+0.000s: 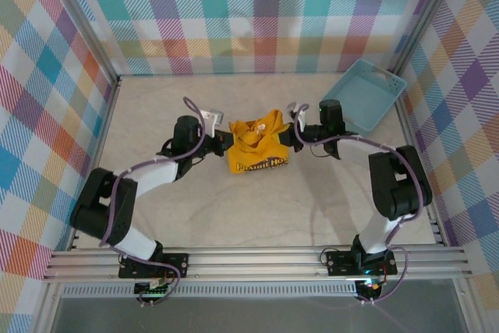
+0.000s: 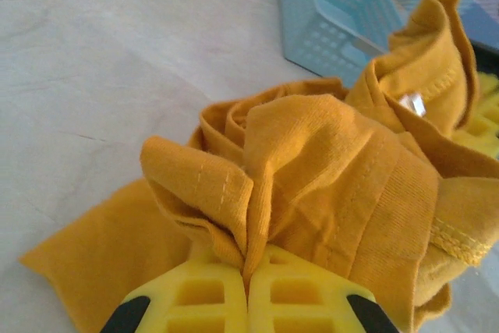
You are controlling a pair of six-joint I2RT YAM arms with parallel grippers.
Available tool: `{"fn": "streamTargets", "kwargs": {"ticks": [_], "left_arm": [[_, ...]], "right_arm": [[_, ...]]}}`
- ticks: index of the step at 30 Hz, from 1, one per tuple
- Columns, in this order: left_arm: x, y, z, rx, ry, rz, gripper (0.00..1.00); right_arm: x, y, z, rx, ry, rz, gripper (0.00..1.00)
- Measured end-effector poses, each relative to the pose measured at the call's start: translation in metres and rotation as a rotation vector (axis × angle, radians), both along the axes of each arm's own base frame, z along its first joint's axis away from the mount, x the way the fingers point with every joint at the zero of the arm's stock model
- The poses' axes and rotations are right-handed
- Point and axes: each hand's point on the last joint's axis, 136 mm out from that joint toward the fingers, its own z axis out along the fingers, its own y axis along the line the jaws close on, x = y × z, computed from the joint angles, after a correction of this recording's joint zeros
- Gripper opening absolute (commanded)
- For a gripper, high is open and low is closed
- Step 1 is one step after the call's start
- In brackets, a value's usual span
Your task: Fold the inside-out t-shirt
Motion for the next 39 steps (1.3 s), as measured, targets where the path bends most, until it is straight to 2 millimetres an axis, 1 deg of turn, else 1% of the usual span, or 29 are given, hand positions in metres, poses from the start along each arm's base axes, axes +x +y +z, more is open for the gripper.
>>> {"fn": "streamTargets", "kwargs": {"ticks": [3,6,10,14,17,21,23,27,29,31,32,33,34,35,38,39], "left_arm": [[0.021,0.005,-0.011,-0.006,0.077,0.046,0.0],[0.032,0.008,-0.025,-0.009,0.148,0.075,0.0],[0.039,0.008,-0.047,-0.003,0.243,0.102,0.01],[0.043,0.008,-0.062,0.013,0.304,0.122,0.02],[0.046,0.01,-0.07,0.027,0.34,0.143,0.05],[0.049,0.012,-0.075,0.047,0.374,0.167,0.13],[0.052,0.014,-0.077,0.056,0.384,0.181,0.18],[0.051,0.02,-0.082,0.076,0.417,0.22,0.25],[0.05,0.025,-0.085,0.096,0.431,0.248,0.28],[0.048,0.032,-0.083,0.114,0.437,0.283,0.35],[0.047,0.036,-0.079,0.119,0.432,0.306,0.36],[0.046,0.04,-0.071,0.121,0.421,0.331,0.37],[0.044,0.046,-0.062,0.12,0.405,0.358,0.37],[0.042,0.05,-0.052,0.118,0.391,0.38,0.37],[0.036,0.059,-0.013,0.115,0.315,0.446,0.4],[0.033,0.059,0.001,0.115,0.284,0.463,0.41]], "right_arm": [[0.013,-0.002,-0.009,-0.013,0.079,-0.039,0.0],[0.025,-0.006,-0.019,-0.023,0.154,-0.076,0.0],[0.036,-0.006,-0.035,-0.044,0.241,-0.11,0.0],[0.042,-0.013,-0.05,-0.069,0.317,-0.168,0.0],[0.047,-0.016,-0.06,-0.081,0.368,-0.204,0.0],[0.058,-0.021,-0.071,-0.113,0.427,-0.269,0.1],[0.06,-0.024,-0.075,-0.13,0.448,-0.301,0.17],[0.062,-0.031,-0.083,-0.162,0.476,-0.357,0.35],[0.063,-0.035,-0.083,-0.18,0.471,-0.378,0.4],[0.064,-0.039,-0.078,-0.192,0.46,-0.397,0.46],[0.064,-0.041,-0.074,-0.195,0.454,-0.404,0.49],[0.065,-0.044,-0.068,-0.196,0.444,-0.417,0.54],[0.066,-0.047,-0.061,-0.196,0.432,-0.43,0.57],[0.067,-0.05,-0.054,-0.196,0.418,-0.441,0.57],[0.069,-0.06,-0.03,-0.187,0.365,-0.478,0.55],[0.067,-0.062,-0.022,-0.182,0.349,-0.485,0.54]]}}
